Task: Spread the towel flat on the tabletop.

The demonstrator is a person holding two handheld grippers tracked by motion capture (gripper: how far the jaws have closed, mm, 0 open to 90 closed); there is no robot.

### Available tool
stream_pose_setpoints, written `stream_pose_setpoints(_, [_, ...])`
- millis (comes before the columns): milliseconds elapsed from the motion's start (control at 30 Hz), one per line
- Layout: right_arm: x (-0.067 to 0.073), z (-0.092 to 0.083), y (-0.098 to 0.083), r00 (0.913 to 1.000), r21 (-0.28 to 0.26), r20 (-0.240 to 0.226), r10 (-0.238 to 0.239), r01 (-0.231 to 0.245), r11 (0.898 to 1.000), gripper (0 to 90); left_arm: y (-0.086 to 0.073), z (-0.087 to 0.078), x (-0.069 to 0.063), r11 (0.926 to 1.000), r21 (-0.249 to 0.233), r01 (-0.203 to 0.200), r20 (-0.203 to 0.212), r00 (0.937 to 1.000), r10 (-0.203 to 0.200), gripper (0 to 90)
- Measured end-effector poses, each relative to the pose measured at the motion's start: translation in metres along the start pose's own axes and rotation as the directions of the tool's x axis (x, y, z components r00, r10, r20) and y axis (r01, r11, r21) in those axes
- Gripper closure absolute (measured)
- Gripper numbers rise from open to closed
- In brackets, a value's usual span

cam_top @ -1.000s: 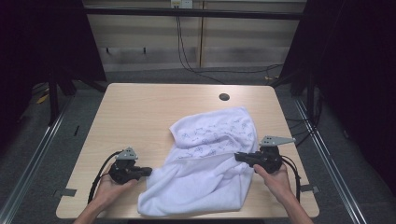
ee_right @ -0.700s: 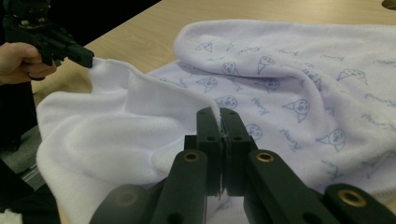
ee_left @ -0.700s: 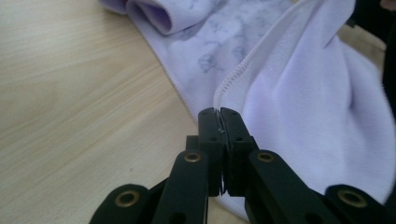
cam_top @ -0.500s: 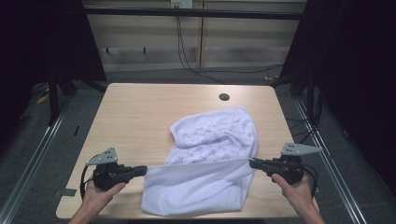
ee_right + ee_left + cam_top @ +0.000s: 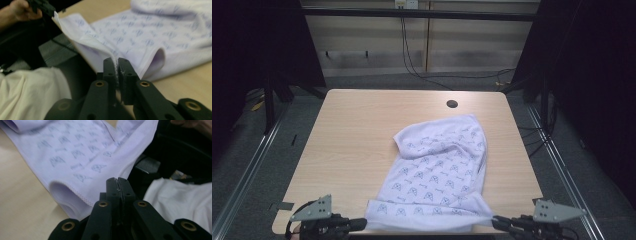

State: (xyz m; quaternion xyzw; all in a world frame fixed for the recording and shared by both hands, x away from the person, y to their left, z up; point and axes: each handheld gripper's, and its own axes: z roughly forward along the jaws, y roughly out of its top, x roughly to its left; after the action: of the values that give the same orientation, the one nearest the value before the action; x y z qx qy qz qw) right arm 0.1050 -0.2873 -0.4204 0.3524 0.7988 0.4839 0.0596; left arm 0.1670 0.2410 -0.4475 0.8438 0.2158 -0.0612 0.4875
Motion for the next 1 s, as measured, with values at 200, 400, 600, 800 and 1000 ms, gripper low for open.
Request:
stream_pose_setpoints(200, [0.002,-0.008,0.000,0.9997,-0.023,-0.026,0.004,-0.005,1.000,66.7,-0.008,-0.012,-0.008,0.9996,-0.029,0.003,0.044,0.9990,-0.001,83.4])
stream_pose_setpoints(400, [-0.018,0.022,0.008,0.9973,-0.019,0.059,0.044,-0.043,0.999,63.8,0.004,-0.012,0.007,0.9973,-0.074,-0.001,0.028,0.9996,0.003,75.4])
stream_pose_setpoints(600, [-0.058,0.067,0.025,0.9922,0.020,0.118,0.042,-0.044,0.999,68.6,0.038,0.028,0.065,0.9974,-0.045,0.057,-0.024,0.9980,-0.058,76.5])
stream_pose_setpoints(800, [-0.086,0.120,0.044,0.9868,0.119,0.160,0.028,-0.048,0.992,62.1,0.059,0.093,0.112,0.9952,0.053,0.082,-0.123,0.9896,-0.075,78.3])
stream_pose_setpoints(1000, [-0.101,0.114,0.037,0.9696,0.101,0.226,0.094,-0.119,0.988,55.7,0.055,0.117,0.123,0.9868,0.161,0.014,-0.113,0.9936,0.004,90.0])
